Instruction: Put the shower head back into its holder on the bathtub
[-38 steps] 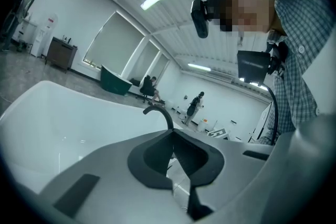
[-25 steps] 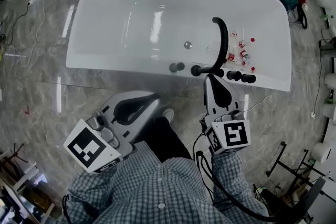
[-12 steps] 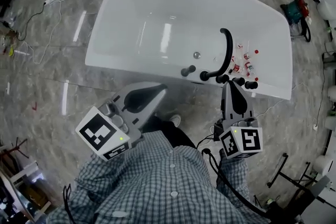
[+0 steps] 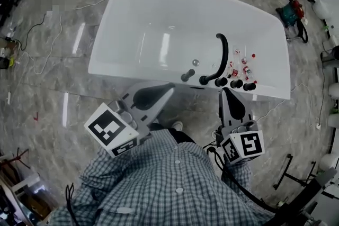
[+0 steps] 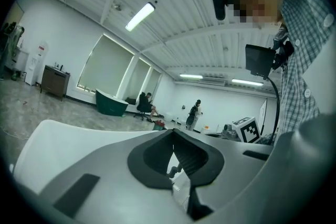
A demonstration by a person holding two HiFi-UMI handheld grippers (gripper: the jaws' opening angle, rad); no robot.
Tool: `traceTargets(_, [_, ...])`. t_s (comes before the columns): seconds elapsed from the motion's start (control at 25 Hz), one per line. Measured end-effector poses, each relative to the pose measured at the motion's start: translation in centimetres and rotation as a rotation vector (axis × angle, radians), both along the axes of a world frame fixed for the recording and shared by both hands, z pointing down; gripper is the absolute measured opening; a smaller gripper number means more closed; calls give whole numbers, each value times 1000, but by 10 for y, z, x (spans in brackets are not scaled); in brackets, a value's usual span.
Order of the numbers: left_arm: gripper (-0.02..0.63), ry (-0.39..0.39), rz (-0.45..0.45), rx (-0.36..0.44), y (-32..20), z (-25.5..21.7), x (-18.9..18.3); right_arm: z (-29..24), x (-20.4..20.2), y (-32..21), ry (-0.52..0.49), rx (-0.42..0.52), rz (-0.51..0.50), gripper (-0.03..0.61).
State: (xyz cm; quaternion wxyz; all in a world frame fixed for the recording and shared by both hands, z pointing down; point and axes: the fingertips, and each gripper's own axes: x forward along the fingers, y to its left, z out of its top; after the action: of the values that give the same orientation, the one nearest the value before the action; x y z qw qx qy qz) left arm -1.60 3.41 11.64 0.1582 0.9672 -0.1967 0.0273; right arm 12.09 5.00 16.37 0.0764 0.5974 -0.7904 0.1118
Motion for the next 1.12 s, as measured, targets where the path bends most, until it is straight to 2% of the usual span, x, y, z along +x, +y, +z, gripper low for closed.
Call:
traceTargets(0.16, [9,11,5,5,1,-1,1,-13,-10,-1,54,41,-22,21])
traceTargets(0.36, [9,32,33,7,5,-1,17,-24,-5,2,53,66,-14,21])
traceTargets(0.56, [9,37,37,17,3,-4,15,-24,-6,-1,-5,63,6,18])
traceTargets(1.12, [9,47,16,13,-2,-4,6,-30,-1,-1,33,69,34,18])
